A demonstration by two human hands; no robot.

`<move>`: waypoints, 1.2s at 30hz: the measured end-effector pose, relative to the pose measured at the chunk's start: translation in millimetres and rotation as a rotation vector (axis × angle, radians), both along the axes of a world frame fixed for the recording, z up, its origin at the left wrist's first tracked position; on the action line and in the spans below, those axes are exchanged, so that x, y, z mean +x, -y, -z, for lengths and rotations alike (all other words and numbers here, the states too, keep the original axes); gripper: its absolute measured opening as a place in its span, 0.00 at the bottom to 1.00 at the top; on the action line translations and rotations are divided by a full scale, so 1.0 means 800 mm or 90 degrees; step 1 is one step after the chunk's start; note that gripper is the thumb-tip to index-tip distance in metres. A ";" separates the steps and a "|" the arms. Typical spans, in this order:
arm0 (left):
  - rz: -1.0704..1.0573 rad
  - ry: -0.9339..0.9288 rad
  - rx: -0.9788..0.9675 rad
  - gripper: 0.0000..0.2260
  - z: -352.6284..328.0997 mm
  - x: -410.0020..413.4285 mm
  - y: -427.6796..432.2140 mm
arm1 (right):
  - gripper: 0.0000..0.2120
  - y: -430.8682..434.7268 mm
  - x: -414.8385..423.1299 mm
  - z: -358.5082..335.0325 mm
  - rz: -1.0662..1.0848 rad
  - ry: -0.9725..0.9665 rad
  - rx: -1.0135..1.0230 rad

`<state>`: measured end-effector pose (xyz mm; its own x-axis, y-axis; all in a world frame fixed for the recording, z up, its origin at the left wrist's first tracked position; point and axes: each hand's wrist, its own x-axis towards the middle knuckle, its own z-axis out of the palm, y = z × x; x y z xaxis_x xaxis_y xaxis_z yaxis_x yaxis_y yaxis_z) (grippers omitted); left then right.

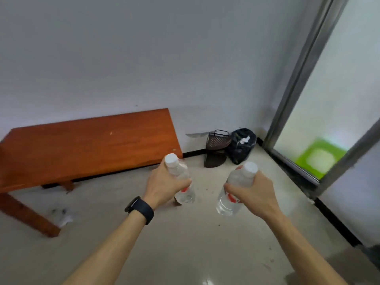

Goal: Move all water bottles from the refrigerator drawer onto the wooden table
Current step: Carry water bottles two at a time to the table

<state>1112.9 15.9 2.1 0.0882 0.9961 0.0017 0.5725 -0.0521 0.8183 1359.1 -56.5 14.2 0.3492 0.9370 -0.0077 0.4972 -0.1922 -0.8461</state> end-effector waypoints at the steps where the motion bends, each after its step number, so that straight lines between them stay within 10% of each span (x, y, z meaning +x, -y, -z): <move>1: -0.019 -0.011 0.001 0.22 0.001 -0.023 -0.010 | 0.19 -0.021 -0.019 0.002 -0.026 0.000 -0.005; 36: -0.423 -0.055 -0.075 0.23 0.073 -0.666 -0.428 | 0.25 -0.655 -0.659 0.086 -0.477 0.060 -0.068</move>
<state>580.3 358.4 -56.3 -0.5475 0.8320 -0.0901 0.5155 0.4201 0.7468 831.8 467.3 -54.3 -0.3757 0.9198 -0.1134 0.5964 0.1463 -0.7893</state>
